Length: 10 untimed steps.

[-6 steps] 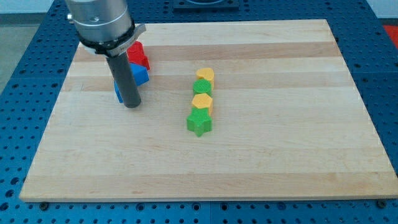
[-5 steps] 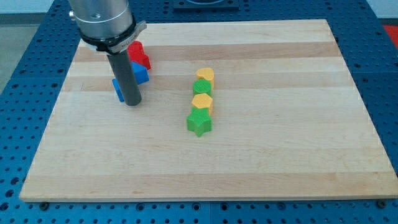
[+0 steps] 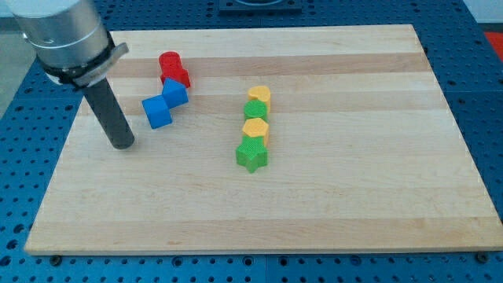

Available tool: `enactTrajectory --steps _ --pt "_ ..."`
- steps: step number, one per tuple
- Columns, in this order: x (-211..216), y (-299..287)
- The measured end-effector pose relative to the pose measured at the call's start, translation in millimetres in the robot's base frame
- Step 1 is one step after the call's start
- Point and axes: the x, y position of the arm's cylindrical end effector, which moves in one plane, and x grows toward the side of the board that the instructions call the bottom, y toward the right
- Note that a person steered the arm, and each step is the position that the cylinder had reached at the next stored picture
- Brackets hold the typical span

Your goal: Adjust the blue cube to the bottom of the blue triangle

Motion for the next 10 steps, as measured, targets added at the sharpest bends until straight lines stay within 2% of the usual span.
enactTrajectory --steps 2,3,5,8,9,10 --pt "-52.1 17.0" --pt "-53.8 22.1" --pt "-52.3 -7.1" --pt "-53.4 19.1" --pt "-41.0 15.1" --pt "10.8 -1.9"
